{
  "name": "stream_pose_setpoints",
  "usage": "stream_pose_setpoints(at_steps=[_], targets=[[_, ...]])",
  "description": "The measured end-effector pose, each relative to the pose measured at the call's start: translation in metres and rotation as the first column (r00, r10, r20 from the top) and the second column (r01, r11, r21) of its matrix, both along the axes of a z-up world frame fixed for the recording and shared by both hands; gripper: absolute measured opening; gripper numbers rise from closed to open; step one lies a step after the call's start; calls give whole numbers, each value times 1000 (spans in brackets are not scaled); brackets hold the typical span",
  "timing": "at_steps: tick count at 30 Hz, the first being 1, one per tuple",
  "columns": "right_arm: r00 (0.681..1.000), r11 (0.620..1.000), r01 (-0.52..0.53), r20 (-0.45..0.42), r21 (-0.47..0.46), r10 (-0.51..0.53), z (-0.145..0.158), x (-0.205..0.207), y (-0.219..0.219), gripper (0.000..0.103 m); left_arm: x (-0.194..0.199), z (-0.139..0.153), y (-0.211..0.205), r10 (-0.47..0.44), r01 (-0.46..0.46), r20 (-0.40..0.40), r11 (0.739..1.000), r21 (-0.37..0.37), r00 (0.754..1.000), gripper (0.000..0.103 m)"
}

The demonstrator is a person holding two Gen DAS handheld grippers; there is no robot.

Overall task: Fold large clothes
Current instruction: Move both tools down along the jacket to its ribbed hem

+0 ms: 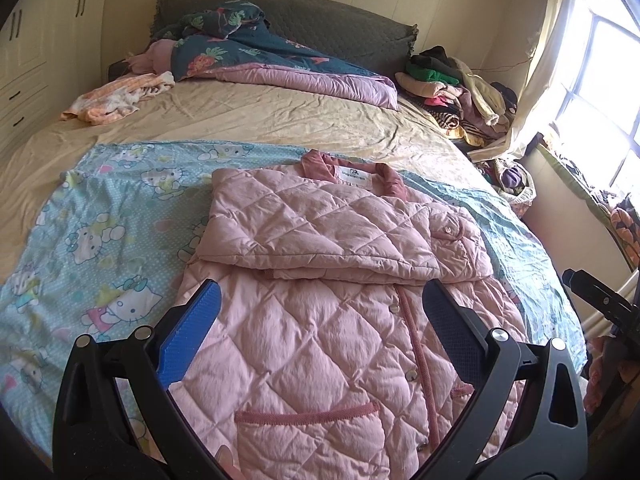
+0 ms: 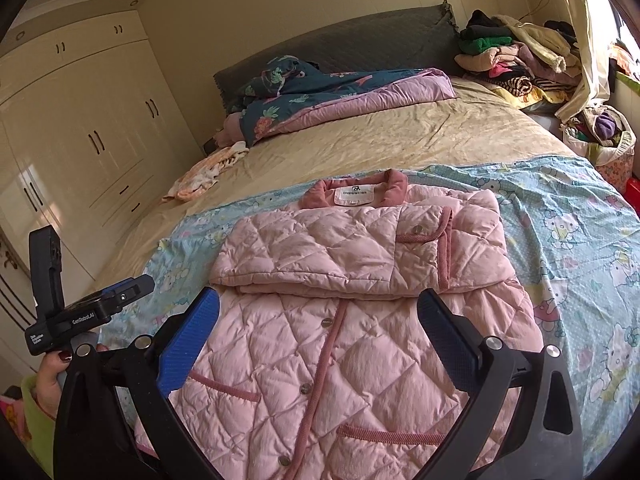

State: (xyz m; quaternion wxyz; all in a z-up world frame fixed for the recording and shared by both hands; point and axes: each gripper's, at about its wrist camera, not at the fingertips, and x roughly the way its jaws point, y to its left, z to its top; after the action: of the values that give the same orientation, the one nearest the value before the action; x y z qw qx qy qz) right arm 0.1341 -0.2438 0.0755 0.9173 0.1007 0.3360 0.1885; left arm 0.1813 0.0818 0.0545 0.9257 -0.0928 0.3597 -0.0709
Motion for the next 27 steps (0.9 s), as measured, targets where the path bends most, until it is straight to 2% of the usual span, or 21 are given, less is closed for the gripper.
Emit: stream_pose_setpoints(at_steps=[10, 22, 27], targets=[[1000, 1000, 1, -3, -21, -1, -9, -25, -7, 99, -21, -12, -1, 6, -6, 0, 1000, 16, 1000, 95], [999, 999, -8, -38, -37, 6, -33, -53, -15, 99, -49, -38, -7, -4, 4, -17, 999, 38, 1000, 95], [999, 998, 28, -36, -53, -30, -41, -65, -22, 99, -60, -47, -8, 5, -5, -15, 998, 55, 1000, 95]])
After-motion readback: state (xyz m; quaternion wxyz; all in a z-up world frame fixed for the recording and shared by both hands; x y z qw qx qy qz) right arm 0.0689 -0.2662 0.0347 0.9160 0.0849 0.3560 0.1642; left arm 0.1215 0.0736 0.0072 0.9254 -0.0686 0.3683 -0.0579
